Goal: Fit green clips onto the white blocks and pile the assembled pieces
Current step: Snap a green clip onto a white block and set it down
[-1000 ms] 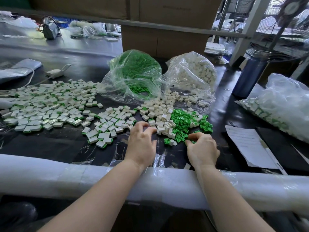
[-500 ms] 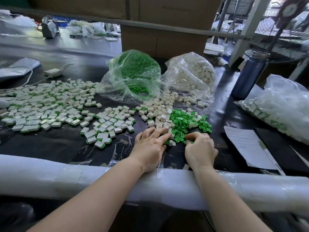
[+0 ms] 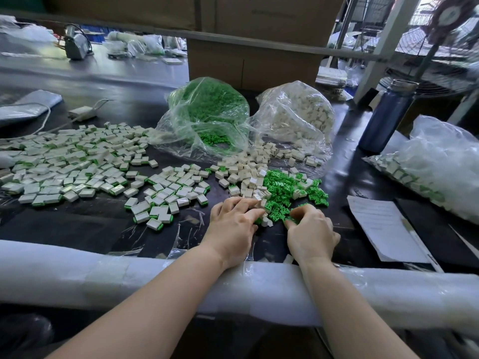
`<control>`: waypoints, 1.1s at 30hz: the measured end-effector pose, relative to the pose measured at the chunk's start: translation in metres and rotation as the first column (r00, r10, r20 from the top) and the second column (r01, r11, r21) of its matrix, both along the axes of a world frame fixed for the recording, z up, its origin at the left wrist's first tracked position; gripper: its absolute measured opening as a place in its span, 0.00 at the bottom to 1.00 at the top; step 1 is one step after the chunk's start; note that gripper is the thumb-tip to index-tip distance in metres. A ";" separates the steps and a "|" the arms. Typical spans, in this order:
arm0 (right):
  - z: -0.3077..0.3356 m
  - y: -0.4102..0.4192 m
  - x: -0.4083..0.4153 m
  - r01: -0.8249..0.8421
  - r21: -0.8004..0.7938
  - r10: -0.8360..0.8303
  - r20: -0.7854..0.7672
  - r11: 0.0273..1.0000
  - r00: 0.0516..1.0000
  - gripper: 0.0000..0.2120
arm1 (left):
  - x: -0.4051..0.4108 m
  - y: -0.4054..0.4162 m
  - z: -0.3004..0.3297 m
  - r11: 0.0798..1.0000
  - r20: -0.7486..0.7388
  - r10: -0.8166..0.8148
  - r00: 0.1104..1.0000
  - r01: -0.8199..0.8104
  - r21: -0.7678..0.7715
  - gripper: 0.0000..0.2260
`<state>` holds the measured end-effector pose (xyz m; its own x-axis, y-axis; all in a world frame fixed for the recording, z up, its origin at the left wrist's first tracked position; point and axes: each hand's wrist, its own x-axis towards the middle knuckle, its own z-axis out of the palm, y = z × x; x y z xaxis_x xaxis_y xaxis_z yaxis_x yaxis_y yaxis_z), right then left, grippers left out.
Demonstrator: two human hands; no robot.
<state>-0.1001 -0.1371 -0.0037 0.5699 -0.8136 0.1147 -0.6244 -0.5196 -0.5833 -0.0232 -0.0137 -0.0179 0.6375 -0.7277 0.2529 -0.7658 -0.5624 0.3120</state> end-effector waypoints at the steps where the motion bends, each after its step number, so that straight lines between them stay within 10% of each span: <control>1: 0.001 0.001 0.000 -0.006 -0.002 0.006 0.015 1.000 1.000 0.05 | -0.001 0.001 0.001 1.000 0.017 0.002 1.000 -0.001 -0.024 0.17; 19: 0.003 0.003 -0.003 -0.281 0.122 0.206 0.424 0.952 0.882 0.06 | -0.003 0.002 0.008 0.990 0.108 -0.011 0.994 0.027 -0.141 0.09; 25: 0.010 0.014 -0.007 -0.569 0.252 0.423 0.456 0.783 0.783 0.13 | 0.002 0.010 0.010 0.948 -0.176 0.074 0.982 -0.124 -0.292 0.13; 33: 0.003 0.009 -0.003 -0.517 0.163 0.433 0.372 0.840 0.821 0.11 | -0.001 0.012 0.014 0.924 -0.313 -0.061 0.948 -0.066 -0.377 0.09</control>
